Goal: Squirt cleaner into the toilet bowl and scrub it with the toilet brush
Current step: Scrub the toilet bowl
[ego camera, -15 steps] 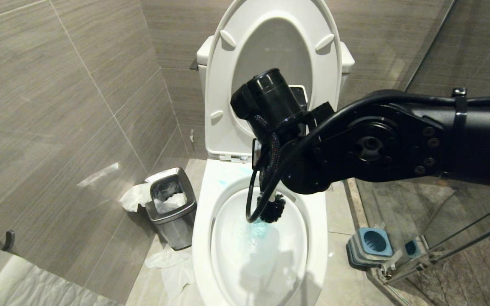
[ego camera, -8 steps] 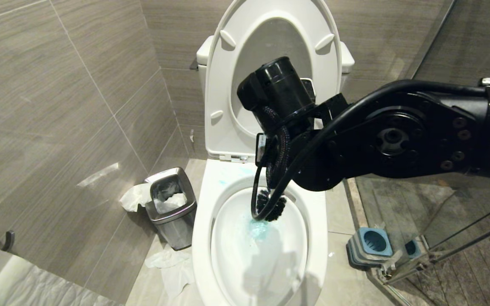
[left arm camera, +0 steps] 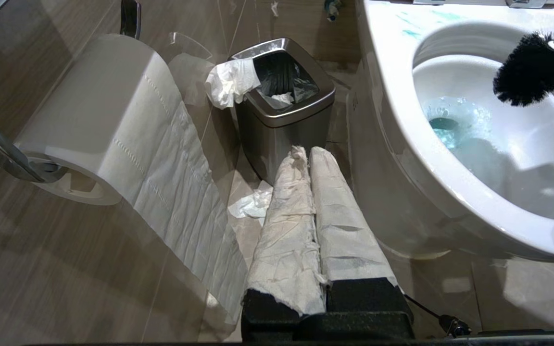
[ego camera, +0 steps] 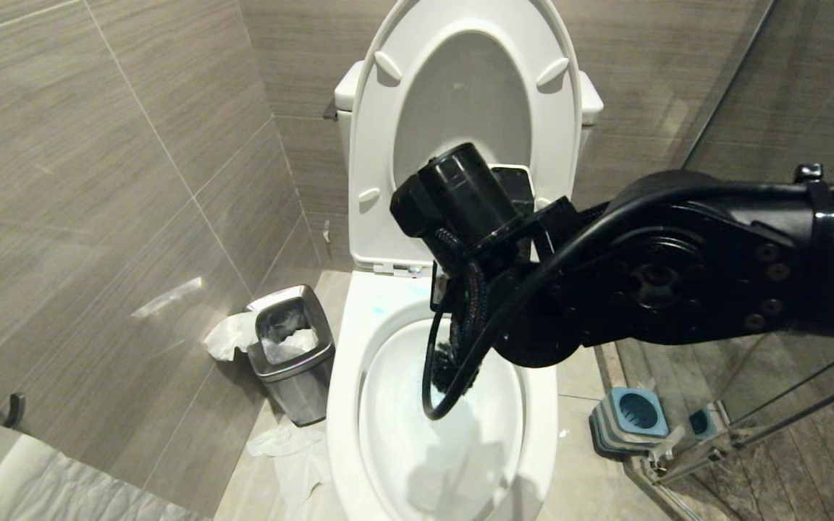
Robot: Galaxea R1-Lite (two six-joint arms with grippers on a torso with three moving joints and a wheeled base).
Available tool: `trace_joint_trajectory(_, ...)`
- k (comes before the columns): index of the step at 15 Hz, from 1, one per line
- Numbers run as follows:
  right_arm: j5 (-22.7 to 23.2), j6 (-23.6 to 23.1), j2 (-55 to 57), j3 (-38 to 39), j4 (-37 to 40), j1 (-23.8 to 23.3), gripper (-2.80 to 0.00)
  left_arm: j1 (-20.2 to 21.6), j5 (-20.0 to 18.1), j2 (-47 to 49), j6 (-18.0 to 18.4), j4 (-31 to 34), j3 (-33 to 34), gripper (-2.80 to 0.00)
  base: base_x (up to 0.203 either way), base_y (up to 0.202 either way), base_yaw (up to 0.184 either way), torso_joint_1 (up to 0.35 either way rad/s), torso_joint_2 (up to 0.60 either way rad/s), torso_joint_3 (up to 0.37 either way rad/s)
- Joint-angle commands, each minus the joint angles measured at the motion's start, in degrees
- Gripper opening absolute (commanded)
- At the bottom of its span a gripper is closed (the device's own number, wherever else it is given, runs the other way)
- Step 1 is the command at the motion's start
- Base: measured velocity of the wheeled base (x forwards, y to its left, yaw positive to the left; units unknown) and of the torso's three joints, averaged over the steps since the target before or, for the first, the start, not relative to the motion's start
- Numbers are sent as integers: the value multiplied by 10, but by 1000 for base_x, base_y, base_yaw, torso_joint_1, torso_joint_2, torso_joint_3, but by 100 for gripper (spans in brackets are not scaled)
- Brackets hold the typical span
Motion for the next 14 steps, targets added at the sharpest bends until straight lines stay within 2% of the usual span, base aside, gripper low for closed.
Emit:
trace_joint_trajectory(1, -5, 3, -9, 25, 2, 6, -280, 0, 0, 1, 0, 0, 1, -280, 0, 0, 0, 0, 0, 0)
trace_joint_trajectory(4, -7, -5, -14, -29, 3, 8, -280, 0, 0, 1, 0, 0, 1, -280, 0, 0, 0, 0, 0, 0)
trace_joint_trajectory(7, -10, -10, -12, -9, 3, 10, -280, 0, 0, 1, 0, 0, 1, -280, 0, 0, 0, 0, 0, 0)
trace_joint_trajectory(11, -11, -21, -12, -88, 18, 15, -280, 0, 0, 1, 0, 0, 1, -280, 0, 0, 0, 0, 0, 0)
trace_joint_trajectory(14, -21, -30, -22, -76, 20, 17, -280, 0, 0, 1, 0, 0, 1, -280, 0, 0, 0, 0, 0, 0)
